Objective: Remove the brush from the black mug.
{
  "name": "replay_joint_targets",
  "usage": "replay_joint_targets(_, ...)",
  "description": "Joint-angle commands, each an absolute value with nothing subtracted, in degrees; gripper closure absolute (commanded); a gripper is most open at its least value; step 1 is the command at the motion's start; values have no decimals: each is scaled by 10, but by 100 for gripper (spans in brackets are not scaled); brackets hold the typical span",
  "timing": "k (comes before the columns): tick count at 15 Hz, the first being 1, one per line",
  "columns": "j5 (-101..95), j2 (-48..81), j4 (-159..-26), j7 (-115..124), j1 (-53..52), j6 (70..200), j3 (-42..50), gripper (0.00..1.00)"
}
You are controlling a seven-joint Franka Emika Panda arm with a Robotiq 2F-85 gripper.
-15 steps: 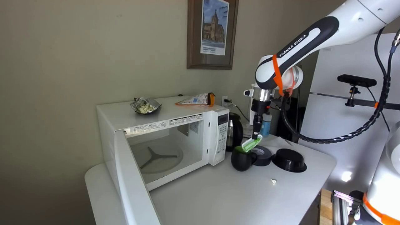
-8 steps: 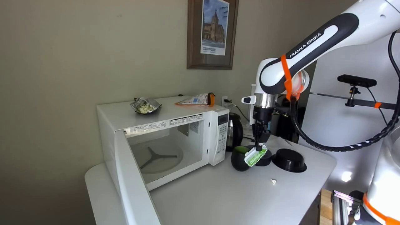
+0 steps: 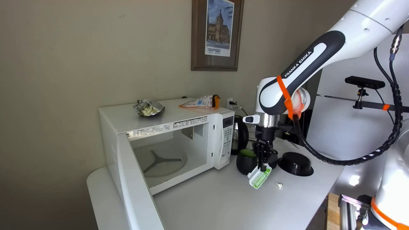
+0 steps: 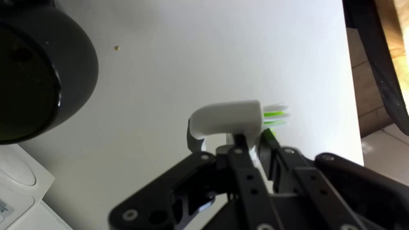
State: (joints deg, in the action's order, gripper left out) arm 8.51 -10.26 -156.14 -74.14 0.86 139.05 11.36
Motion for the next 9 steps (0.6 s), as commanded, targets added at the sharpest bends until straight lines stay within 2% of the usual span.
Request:
replay_joint_targets(1, 105, -32, -1538, -770, 8, 1423, 106, 96)
replay_joint_targets(2, 98, -21, -1536, -765, 12, 1427, 100, 59)
replay_joint_targets(3, 95, -11, -1532, -762, 15, 1431, 95, 58)
replay_joint_targets(9, 83, 2, -1517, -743, 31, 1430, 78, 13)
